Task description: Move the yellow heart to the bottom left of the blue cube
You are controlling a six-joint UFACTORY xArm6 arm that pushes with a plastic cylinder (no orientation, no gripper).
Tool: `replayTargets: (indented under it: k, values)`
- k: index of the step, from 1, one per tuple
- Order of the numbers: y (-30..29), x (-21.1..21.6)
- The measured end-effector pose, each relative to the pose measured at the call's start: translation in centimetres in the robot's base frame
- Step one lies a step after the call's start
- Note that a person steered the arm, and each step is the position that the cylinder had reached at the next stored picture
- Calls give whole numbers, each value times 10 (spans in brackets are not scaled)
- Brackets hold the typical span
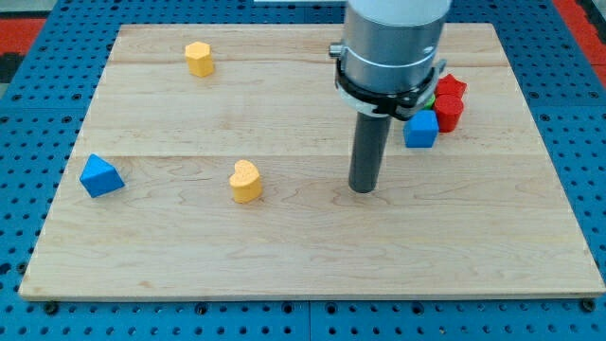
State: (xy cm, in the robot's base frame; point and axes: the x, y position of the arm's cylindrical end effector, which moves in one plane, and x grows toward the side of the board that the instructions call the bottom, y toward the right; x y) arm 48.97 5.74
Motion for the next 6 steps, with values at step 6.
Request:
replayTargets:
  k: [6]
  values:
    - [-53, -24]
